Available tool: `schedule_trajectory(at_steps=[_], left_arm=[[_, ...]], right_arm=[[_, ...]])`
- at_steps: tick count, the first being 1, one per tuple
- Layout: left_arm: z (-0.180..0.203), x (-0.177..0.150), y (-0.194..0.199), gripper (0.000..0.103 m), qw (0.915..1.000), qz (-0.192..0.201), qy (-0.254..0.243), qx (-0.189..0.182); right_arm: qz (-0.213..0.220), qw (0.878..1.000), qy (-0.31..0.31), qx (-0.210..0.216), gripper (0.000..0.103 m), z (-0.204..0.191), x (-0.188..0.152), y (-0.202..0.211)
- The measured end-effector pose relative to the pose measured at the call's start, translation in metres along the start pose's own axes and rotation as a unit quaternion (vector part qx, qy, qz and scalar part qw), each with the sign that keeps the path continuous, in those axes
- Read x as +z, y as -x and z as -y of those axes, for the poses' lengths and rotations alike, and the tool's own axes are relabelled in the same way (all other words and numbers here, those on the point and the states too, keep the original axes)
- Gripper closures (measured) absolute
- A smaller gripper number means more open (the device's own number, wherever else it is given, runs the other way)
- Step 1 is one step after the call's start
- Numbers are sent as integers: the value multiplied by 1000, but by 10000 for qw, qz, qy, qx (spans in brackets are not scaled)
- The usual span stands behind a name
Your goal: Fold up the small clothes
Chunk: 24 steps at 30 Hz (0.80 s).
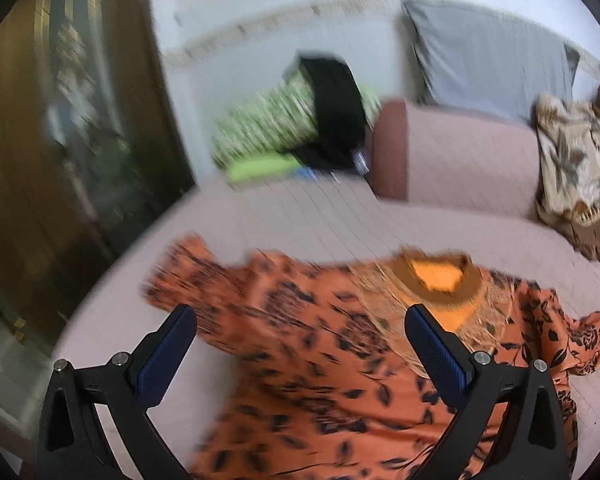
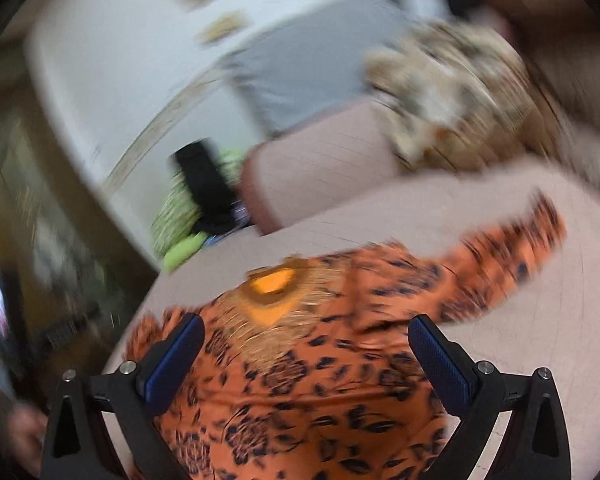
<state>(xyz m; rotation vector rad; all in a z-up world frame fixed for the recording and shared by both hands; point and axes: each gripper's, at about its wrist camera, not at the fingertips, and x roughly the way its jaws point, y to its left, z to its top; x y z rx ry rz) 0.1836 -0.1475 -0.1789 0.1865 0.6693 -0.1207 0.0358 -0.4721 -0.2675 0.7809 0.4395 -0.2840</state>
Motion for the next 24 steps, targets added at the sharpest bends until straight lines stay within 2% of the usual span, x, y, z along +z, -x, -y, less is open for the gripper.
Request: schedule_trajectory(at_steps=[1, 2, 4, 6, 9, 12, 14, 15, 16, 17, 18, 19, 22, 24], left_arm=[[9, -6, -21, 0, 9998, -170, 4, -38], [15, -11, -34, 0, 9996, -283, -10, -22], [23, -21, -59, 0, 9986, -522, -60, 42], [28, -31, -86, 0, 9962, -856, -83, 127], [26, -30, -103, 0, 9939, -1095, -14, 134], [20, -32, -110, 0, 9948, -980, -41, 282], [19, -32, -115, 0, 9936, -1093, -52, 288], [16, -32, -120, 0, 9932, -1138, -35, 247], [14, -33, -123, 0, 9931, -1156, 3, 215], [12, -33, -126, 0, 9931, -1150, 7, 232], [11, -33, -128, 0, 9930, -1155, 10, 249], [7, -32, -130, 0, 9927, -1186, 32, 236], [-4, -29, -133, 0, 9932, -1128, 154, 237], [-17, -23, -135, 0, 9930, -1100, 289, 318]], right_arm=[[22, 9978, -667, 13, 0, 33, 7, -5], [118, 9899, -1413, 27, 0, 69, 14, -9], [232, 9689, -2462, -34, 0, 121, 23, -17], [235, 9520, -3051, 91, 0, 158, 34, -31], [495, 9378, -3436, -28, 0, 185, 48, -47], [548, 9326, -3535, -473, 1, 199, 63, -69], [641, 9414, -3213, -800, 1, 190, 78, -79], [580, 9491, -2932, -999, 12, 183, 85, -86], [455, 9530, -2754, -1180, 34, 184, 91, -94], [308, 9529, -2623, -1492, 43, 184, 93, -102], [323, 9514, -2580, -1652, 61, 186, 92, -102], [343, 9494, -2579, -1759, 74, 186, 93, -100], [668, 9464, -2777, -1505, 90, 189, 87, -78], [888, 9543, -2580, -1221, 93, 174, 92, -64]])
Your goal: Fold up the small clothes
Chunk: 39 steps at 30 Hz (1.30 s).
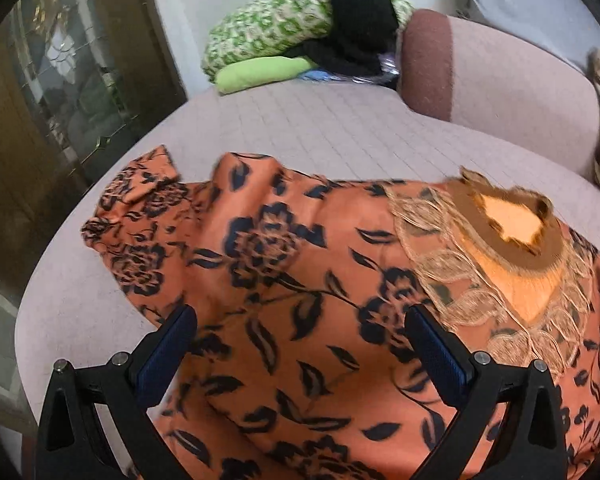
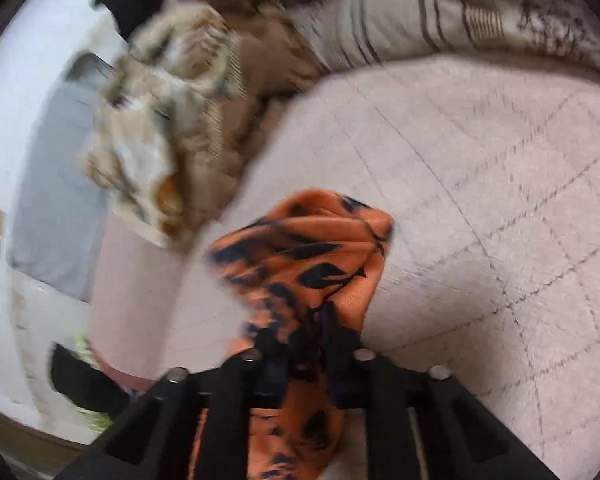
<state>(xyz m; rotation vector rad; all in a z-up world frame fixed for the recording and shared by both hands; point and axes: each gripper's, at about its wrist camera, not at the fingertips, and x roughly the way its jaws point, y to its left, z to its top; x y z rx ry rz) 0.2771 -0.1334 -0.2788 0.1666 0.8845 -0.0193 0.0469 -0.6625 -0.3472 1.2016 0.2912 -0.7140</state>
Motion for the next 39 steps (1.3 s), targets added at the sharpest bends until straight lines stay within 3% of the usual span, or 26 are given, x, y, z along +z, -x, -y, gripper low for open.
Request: schedule_trajectory(at_steps=[5, 8, 12, 18, 19, 21, 25, 28, 30, 32, 34, 36, 37, 39], left_arm=[[-35, 10, 2, 0, 9987, 125, 404, 277], [-62, 13, 1, 0, 9968, 142, 665, 421], [-106, 15, -4, 0, 9925, 154, 1038, 629], [-172, 16, -19, 0, 9843, 30, 1442, 1013], [-182, 15, -22, 0, 9827, -29, 1518, 1065], [-200, 12, -30, 0, 9791, -184, 1675, 1137], [-223, 8, -41, 0, 9729, -428, 1950, 1168], [-227, 7, -44, 0, 9704, -466, 2097, 1103], [-227, 9, -48, 0, 9705, -533, 2119, 1017], [-226, 12, -53, 0, 9696, -635, 2167, 939], [-235, 12, -64, 0, 9654, -788, 2343, 827], [-246, 9, -70, 0, 9592, -887, 2574, 759], [-254, 7, -73, 0, 9547, -923, 2724, 758], [-271, 4, -78, 0, 9464, -957, 2987, 777]], right_arm=[[-132, 9936, 451, 1025, 93, -85, -21, 34], [-299, 9816, 1002, 1596, 93, -155, -60, 44], [-908, 9558, 1713, 2211, 93, -244, -144, 45], [-2185, 9179, 2307, 2378, 85, -303, -296, 1], [-2446, 9104, 2354, 2364, 76, -305, -318, -8], [-2893, 8982, 2452, 2224, 0, -306, -355, -30], [-3080, 8853, 2801, 2072, 0, -291, -399, -39], [-2828, 8933, 2878, 1979, 0, -272, -382, -35], [-2605, 9014, 3015, 1697, 2, -262, -364, -35], [-2483, 9034, 3256, 1273, 13, -249, -343, -39], [-2464, 8964, 3619, 691, 36, -236, -333, -54], [-2673, 8860, 3788, -93, 43, -209, -326, -80], [-2761, 8832, 3787, -154, 58, -199, -321, -86], [-2697, 8796, 3916, 123, 64, -194, -310, -74]])
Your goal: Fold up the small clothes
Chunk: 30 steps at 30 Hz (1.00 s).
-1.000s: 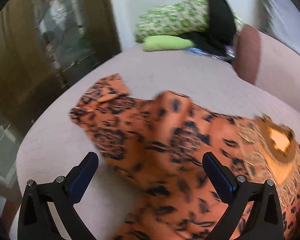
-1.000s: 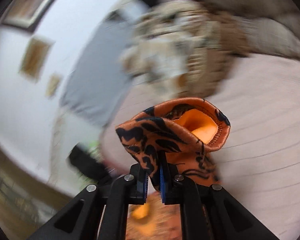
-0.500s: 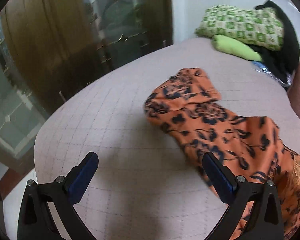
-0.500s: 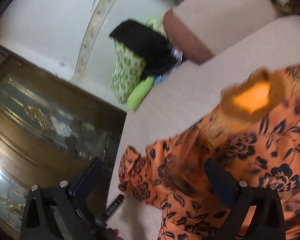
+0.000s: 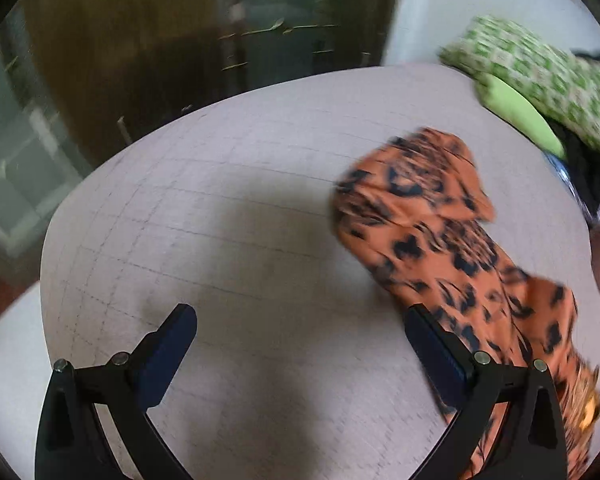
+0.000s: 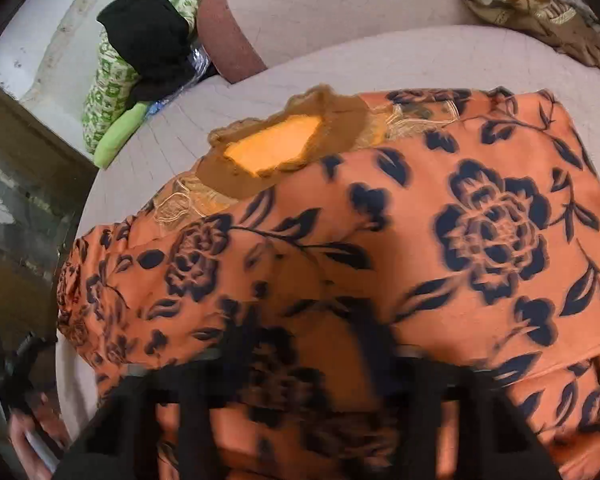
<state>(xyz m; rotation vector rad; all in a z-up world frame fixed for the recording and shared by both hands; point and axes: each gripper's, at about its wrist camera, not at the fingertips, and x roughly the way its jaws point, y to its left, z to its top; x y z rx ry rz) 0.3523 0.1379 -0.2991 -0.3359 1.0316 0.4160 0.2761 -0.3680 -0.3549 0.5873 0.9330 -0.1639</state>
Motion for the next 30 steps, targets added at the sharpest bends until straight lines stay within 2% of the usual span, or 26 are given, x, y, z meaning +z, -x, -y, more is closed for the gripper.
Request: schedule_trajectory(at_steps=[3, 6, 8, 10, 11, 14, 16, 19, 21, 22, 23, 24, 26, 27, 28, 30], left_arm=[[-20, 11, -6, 0, 9993, 34, 343, -127], [-31, 22, -16, 0, 9977, 58, 570, -351], [-33, 28, -25, 0, 9957, -44, 673, -633], [-32, 32, -32, 0, 9913, -143, 849, -991], [-30, 34, -34, 0, 9897, -147, 891, -1108], [-17, 38, -45, 0, 9839, -358, 968, -1462], [-6, 36, -45, 1, 9864, -311, 890, -1347], [11, 36, -49, 2, 9850, -387, 640, -1557], [19, 34, -50, 20, 9869, -218, 513, -1517], [24, 34, -50, 41, 9891, -115, 373, -1417], [31, 35, -53, 57, 9912, -62, 175, -1313], [35, 36, -55, 62, 9925, -37, 65, -1218], [37, 39, -58, 91, 9942, 28, -10, -1074], [37, 40, -58, 97, 9935, 3, 20, -1138], [33, 39, -55, 97, 9901, -53, 115, -1400], [36, 39, -48, 98, 9859, 62, 116, -1667]], right_arm=[[156, 9995, 111, 269, 64, 11, -9, 20], [123, 9992, 187, 317, 38, 26, -24, 19], [433, 9976, -19, 539, 37, 35, -28, 19], [438, 9971, -73, 617, 23, 32, -27, 19], [402, 9974, 12, 599, 19, 27, -25, 18], [311, 9985, 362, 274, 17, 15, -25, 15], [297, 9982, 475, 195, 17, 11, -27, 15], [250, 9990, 273, 261, 17, 15, -27, 14], [194, 9990, 17, 391, 17, 19, -25, 15], [176, 9987, -104, 472, 17, 22, -24, 16], [170, 9982, -189, 538, 17, 24, -24, 16], [163, 9977, -259, 603, 17, 27, -24, 17], [135, 9966, -371, 719, 17, 31, -24, 18], [125, 9962, -415, 749, 17, 32, -24, 18], [123, 9956, -488, 785, 17, 33, -23, 18], [119, 9946, -620, 829, 17, 36, -23, 19]])
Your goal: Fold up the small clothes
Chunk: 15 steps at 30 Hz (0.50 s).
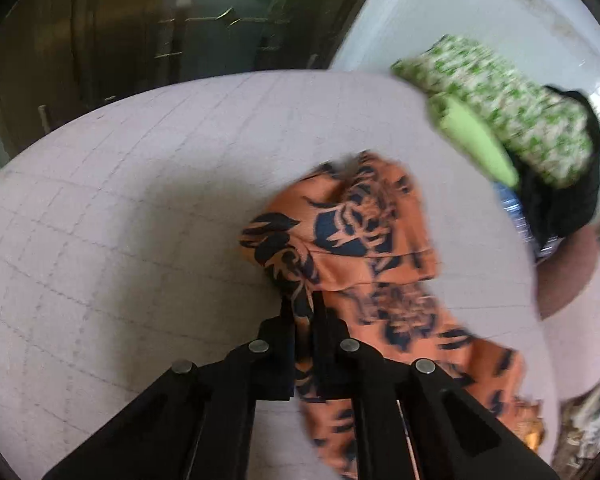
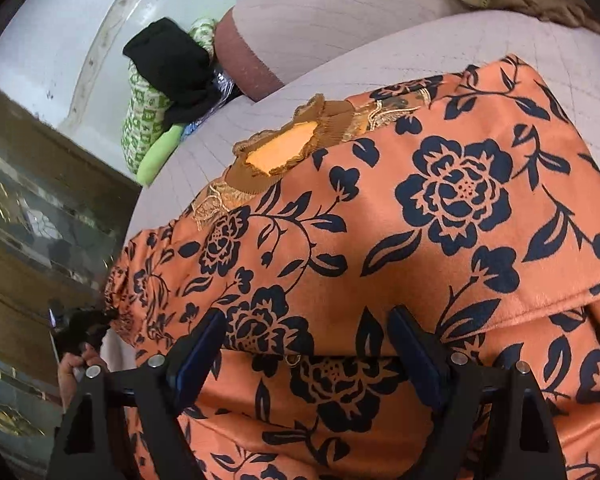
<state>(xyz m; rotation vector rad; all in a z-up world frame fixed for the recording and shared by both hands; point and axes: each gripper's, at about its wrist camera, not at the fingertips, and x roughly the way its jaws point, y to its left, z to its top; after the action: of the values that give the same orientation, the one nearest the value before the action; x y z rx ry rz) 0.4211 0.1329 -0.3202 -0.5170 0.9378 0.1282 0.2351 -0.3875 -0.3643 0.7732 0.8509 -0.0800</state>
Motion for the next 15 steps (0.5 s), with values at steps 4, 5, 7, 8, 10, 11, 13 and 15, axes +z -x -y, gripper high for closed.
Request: schedule_trajectory(at_steps=[4, 5, 7, 8, 10, 11, 13, 15], left_arm=[[35, -6, 34, 98, 9945, 332, -451, -884], [46, -8, 41, 98, 9914, 407, -572, -1100], [75, -19, 61, 98, 9839, 619, -1022, -1329], [94, -28, 72, 98, 9774, 741, -1368, -1433], [128, -50, 88, 98, 9618, 745, -1876, -1847], [141, -55, 89, 98, 9561, 677, -2042, -1991], [168, -76, 93, 98, 9435, 702, -2595, -1937], [187, -88, 90, 94, 9375, 960, -3052, -1371]], right_arm=[[-47, 9996, -246, 96, 17, 5, 4, 2], [-56, 9994, -315, 126, 17, 7, 5, 2], [-85, 9985, -494, 204, 17, 9, 7, 3], [-99, 9981, -557, 239, 17, 11, 8, 3], [-141, 9969, -697, 325, 17, 14, 10, 6], [-153, 9964, -752, 363, 17, 15, 10, 7], [-198, 9955, -826, 425, 17, 18, 11, 9], [-260, 9950, -847, 460, 18, 20, 13, 10]])
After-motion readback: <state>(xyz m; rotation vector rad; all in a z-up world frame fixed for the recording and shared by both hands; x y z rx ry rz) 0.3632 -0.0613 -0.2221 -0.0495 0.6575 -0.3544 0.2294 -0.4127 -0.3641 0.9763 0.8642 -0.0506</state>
